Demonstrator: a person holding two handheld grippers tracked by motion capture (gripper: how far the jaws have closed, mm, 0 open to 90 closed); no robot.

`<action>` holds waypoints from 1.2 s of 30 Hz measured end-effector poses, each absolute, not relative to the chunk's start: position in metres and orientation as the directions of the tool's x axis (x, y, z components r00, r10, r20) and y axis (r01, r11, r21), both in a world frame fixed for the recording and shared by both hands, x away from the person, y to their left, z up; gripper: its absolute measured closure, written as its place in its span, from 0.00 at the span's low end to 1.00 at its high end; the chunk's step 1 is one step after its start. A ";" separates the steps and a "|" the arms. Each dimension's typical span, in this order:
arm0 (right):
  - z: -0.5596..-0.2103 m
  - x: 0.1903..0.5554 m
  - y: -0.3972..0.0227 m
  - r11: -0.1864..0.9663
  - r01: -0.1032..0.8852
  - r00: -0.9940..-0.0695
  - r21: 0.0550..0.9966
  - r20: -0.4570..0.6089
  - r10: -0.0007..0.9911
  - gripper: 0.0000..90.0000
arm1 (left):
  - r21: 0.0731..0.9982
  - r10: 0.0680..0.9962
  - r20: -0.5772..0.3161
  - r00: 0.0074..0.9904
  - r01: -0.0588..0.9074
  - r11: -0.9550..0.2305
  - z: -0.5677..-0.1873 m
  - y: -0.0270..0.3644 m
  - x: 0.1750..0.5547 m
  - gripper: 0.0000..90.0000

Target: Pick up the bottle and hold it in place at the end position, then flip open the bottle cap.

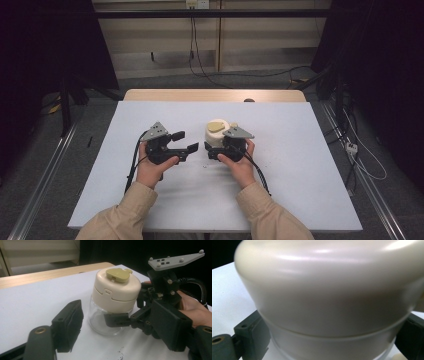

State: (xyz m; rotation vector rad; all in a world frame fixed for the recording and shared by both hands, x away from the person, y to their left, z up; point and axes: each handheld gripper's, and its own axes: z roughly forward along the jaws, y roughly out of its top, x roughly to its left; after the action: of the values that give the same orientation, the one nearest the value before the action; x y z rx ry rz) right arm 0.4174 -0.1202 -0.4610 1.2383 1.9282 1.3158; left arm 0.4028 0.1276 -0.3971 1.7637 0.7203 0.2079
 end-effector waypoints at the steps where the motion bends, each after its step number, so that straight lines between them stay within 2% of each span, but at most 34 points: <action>1: -0.461 0.417 -0.120 0.122 0.404 -0.466 0.907 0.089 0.880 0.04 | 0.920 0.569 -0.224 0.791 0.365 -0.145 -0.397 0.127 0.403 0.31; 8: -0.461 0.417 -0.120 0.124 0.406 -0.464 0.905 0.087 0.881 0.04 | 0.915 0.565 -0.227 0.793 0.373 -0.156 -0.395 0.124 0.407 0.36; 16: -0.461 0.418 -0.120 0.127 0.407 -0.464 0.904 0.085 0.882 0.04 | 0.912 0.566 -0.228 0.792 0.377 -0.161 -0.395 0.120 0.410 0.36; 24: -0.461 0.418 -0.120 0.127 0.411 -0.464 0.903 0.087 0.881 0.04 | 0.905 0.580 -0.236 0.780 0.393 -0.161 -0.395 0.119 0.415 0.41; 30: -0.461 0.418 -0.120 0.127 0.412 -0.465 0.902 0.088 0.881 0.04 | 0.897 0.585 -0.245 0.774 0.409 -0.166 -0.399 0.119 0.420 0.50; 36: -0.461 0.418 -0.120 0.129 0.411 -0.464 0.902 0.085 0.881 0.04 | 0.880 0.587 -0.259 0.767 0.438 -0.184 -0.400 0.116 0.424 0.66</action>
State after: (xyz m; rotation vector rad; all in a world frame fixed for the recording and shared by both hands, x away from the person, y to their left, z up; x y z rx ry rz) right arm 0.4176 -0.1199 -0.4611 1.2418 1.9366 1.3035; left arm 0.4236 0.1159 -0.3997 1.8178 0.7928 0.1621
